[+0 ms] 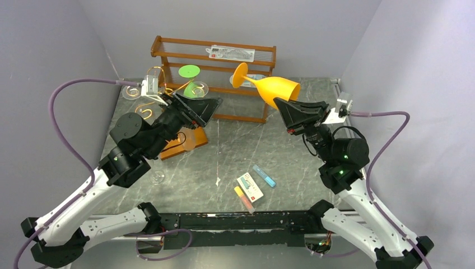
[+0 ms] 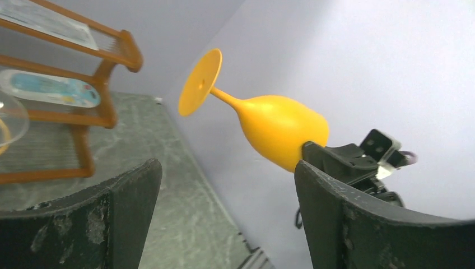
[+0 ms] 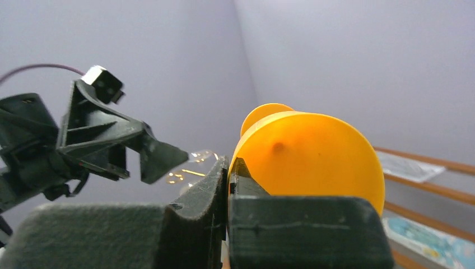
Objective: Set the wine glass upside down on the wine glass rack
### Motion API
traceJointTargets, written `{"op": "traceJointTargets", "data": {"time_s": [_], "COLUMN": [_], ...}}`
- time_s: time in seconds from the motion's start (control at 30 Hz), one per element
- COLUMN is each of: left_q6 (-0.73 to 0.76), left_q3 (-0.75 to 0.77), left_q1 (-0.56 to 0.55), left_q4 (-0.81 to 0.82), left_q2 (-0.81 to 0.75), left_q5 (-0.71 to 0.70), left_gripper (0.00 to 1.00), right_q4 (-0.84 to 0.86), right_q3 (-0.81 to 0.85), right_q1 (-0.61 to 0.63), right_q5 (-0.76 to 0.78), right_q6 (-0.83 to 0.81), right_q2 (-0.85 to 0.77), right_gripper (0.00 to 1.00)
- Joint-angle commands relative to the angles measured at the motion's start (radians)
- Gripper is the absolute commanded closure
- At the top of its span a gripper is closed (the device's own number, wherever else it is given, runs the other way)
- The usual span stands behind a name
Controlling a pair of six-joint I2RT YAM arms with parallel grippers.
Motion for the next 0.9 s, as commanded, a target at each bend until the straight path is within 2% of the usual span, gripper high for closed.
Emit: {"op": "traceJointTargets", "data": {"time_s": [0.0, 0.1, 0.23, 0.33, 0.43, 0.6, 0.63, 0.7, 0.8, 0.87], "left_q6": [-0.171, -0.226, -0.341, -0.425, -0.483, -0.486, -0.475, -0.423, -0.323, -0.305], "left_q3": [-0.048, -0.077, -0.096, -0.148, -0.166, -0.131, -0.122, -0.093, -0.032, -0.034], "left_q1": [0.002, 0.002, 0.002, 0.002, 0.002, 0.002, 0.002, -0.011, -0.062, -0.089], "left_q4": [0.221, 0.336, 0.389, 0.520, 0.633, 0.752, 0.776, 0.805, 0.782, 0.839], "left_q2": [0.015, 0.027, 0.043, 0.055, 0.087, 0.156, 0.171, 0.207, 0.263, 0.299], "left_q5": [0.072, 0.074, -0.016, -0.050, -0.039, 0.009, 0.013, -0.010, -0.146, -0.221], "left_gripper": [0.07, 0.05, 0.04, 0.04, 0.04, 0.05, 0.07, 0.21, 0.30, 0.33], "right_q4": [0.263, 0.354, 0.438, 0.501, 0.545, 0.588, 0.593, 0.611, 0.637, 0.651], "right_q3": [0.011, 0.016, 0.025, 0.023, 0.019, 0.021, 0.022, 0.019, 0.010, 0.008], "right_q1": [-0.004, -0.004, -0.004, -0.004, -0.004, -0.003, -0.004, -0.004, -0.003, -0.004], "right_q5": [-0.076, -0.088, -0.109, -0.122, -0.132, -0.154, -0.160, -0.168, -0.168, -0.170], "right_q6": [0.070, 0.118, 0.176, 0.224, 0.262, 0.308, 0.317, 0.333, 0.358, 0.367], "right_q2": [0.040, 0.075, 0.116, 0.137, 0.157, 0.185, 0.191, 0.201, 0.217, 0.227], "right_gripper": [1.00, 1.00, 1.00, 1.00, 1.00, 1.00, 1.00, 1.00, 1.00, 1.00]}}
